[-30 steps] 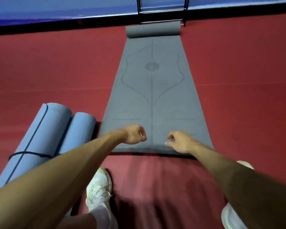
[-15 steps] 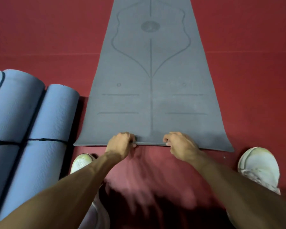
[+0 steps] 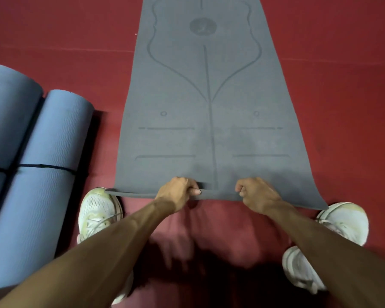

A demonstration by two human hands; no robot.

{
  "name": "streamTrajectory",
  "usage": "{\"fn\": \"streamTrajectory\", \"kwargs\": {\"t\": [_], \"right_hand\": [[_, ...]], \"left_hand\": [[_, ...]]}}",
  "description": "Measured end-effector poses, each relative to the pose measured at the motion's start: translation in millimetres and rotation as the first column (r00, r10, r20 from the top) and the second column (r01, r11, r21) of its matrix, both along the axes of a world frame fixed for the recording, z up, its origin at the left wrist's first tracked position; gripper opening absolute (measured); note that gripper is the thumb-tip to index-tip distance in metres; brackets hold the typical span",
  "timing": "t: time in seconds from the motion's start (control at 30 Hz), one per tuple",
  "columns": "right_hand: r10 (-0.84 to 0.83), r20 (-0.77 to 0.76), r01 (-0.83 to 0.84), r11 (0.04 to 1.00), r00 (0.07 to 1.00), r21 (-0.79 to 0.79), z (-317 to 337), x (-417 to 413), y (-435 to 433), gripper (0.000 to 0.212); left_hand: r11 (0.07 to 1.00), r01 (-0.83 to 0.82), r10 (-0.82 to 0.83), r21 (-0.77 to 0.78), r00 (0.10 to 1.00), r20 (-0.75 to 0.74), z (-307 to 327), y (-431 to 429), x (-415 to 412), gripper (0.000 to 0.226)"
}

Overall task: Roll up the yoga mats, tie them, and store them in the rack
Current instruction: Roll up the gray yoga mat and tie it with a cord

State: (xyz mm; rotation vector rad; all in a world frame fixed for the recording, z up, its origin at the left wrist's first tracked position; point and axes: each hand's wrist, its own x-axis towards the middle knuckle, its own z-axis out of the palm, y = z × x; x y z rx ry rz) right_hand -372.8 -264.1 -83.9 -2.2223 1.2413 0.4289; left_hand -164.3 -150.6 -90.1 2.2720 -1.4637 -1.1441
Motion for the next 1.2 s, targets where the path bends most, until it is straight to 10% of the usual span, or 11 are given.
{"fn": "streamTrajectory", "kwargs": {"t": [0.13,0.33,0.53,0.7,0.97,1.2], "right_hand": [[0.168,0.243,-0.038,0.887,0.955,-0.461,-16.9,-1.3,3.1,0.027],[0.404,0.189,-0.197,0.738,0.895,-0.645,-31.6,-5.5,13.3,0.023],[0.425,0.033,-0.314,0.716,0.904,-0.623,-61.0,-19.9,8.8,0.060],[0.363,0.195,-0.212,0.818,0.911,-0.534,-67.8,-14.9,6.8,0.051],[0.265,0.216,-0.149,0.886,0.940,-0.440,-61.0,-12.2,16.1,0.043],[0.190,0.198,-0.131,0.951,0.962,-0.279,-43.7,-5.9,10.3,0.025]], "left_hand": [[0.999,-0.015,0.010,0.034,0.990,0.141,-10.4,-16.4,0.0,0.020],[0.993,-0.050,0.026,0.104,0.976,0.217,-38.9,-30.4,2.6,0.013],[0.986,-0.033,0.079,-0.164,0.956,0.283,-55.7,-20.7,6.5,0.006],[0.876,0.368,-0.120,-0.313,0.792,0.598,-60.6,-12.0,3.0,0.018],[0.823,0.515,-0.163,-0.238,0.617,0.770,-55.8,29.3,-15.8,0.042],[0.891,0.422,-0.214,-0.168,0.716,0.664,-54.6,30.7,-20.4,0.045]]}}
